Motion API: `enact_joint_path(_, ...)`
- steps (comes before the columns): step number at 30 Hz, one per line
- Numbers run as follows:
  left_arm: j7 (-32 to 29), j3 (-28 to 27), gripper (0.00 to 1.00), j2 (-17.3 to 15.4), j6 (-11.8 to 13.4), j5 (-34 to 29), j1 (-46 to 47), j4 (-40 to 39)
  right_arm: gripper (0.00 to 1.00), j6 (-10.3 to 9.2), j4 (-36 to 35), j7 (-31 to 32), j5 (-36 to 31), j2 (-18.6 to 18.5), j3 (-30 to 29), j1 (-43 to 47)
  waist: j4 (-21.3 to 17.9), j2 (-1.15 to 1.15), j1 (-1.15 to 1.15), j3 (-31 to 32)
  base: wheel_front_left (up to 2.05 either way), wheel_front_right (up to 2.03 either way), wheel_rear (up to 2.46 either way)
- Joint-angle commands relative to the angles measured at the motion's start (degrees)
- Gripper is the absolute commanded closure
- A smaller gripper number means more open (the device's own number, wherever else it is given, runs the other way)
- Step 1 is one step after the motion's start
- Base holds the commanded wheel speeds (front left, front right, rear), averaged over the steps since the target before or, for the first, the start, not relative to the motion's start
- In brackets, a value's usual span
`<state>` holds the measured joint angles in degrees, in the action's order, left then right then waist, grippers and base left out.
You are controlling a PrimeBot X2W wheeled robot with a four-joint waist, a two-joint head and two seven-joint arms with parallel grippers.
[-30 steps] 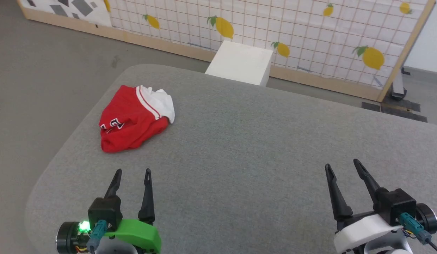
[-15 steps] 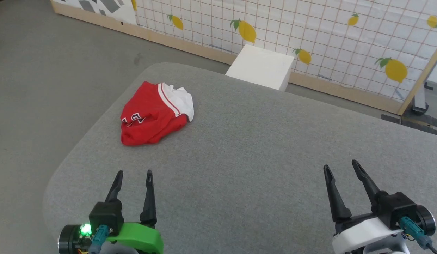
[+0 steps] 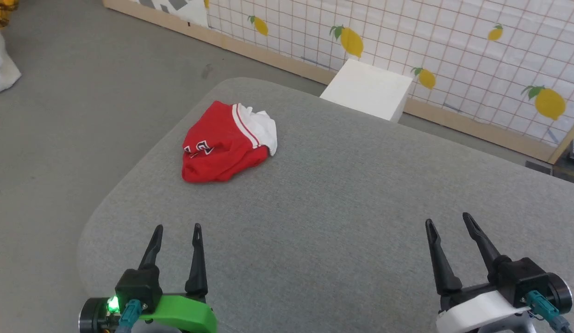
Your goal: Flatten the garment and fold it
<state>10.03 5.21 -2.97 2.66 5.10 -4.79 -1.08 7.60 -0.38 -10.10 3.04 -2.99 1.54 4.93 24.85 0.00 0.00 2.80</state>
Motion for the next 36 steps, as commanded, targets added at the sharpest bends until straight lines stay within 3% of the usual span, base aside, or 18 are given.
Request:
enact_joint_path(1, 0.7, 0.4, 0.00, 0.1, 0.4, 0.6, -1.1, -0.1, 0.00, -0.08, -0.1, -0.6, 0.2, 0.1, 0.2, 1.1, 0.8, 0.00, 0.00, -0.1, 0.00, 0.00, 0.00)
enact_joint_path(17, 2.6, 1.2, 0.00, 0.1, -0.2, 3.6, -0.6, -0.7, 0.00, -0.09, -0.4, -2.5, -1.0, 0.1, -0.3, 0.9, 2.6, 0.00, 0.00, -3.6, 0.00, 0.00, 0.00)
enact_joint_path(22, 3.2, -0.3, 0.00, -0.6, -2.3, 5.0, 3.2, -0.2, 0.00, -0.10, -1.3, -3.1, -2.2, 0.1, -0.6, -0.1, 0.9, 0.00, 0.00, -8.0, 0.00, 0.00, 0.00)
enact_joint_path(25, 2.1, -0.4, 0.00, -2.3, -4.2, 5.9, 7.2, 3.1, 0.00, -0.10, -2.4, -3.4, -3.7, 0.1, -0.3, -0.8, -0.4, 0.00, 0.00, -11.1, 0.00, 0.00, 0.00)
enact_joint_path(31, -6.0, -1.0, 0.00, -7.3, -7.6, 9.5, 21.4, 9.4, 0.00, -0.10, -6.4, -3.2, -6.5, 0.1, -1.1, -2.7, -3.3, 0.00, 0.00, -18.6, 0.00, 0.00, 0.00)
enact_joint_path(34, -11.7, -0.9, 0.00, -11.0, -8.9, 11.8, 29.8, 14.5, 0.00, -0.11, -9.5, -2.1, -7.8, -0.1, -1.2, -3.9, -5.1, 0.00, 0.00, -22.8, 0.00, 0.00, 0.00)
enact_joint_path(35, -17.9, 0.0, 0.00, -14.7, -9.7, 14.6, 37.8, 20.4, 0.00, -0.11, -12.8, -1.1, -8.4, -0.5, -1.2, -5.0, -6.6, 0.00, 0.00, -26.7, 0.00, 0.00, 0.00)
enact_joint_path(36, -20.2, 0.5, 0.00, -16.1, -9.9, 15.5, 40.6, 22.7, 0.00, -0.11, -14.0, -0.6, -8.5, -0.7, -1.2, -5.3, -7.3, 0.00, 0.00, -27.9, 0.00, 0.00, 0.00)
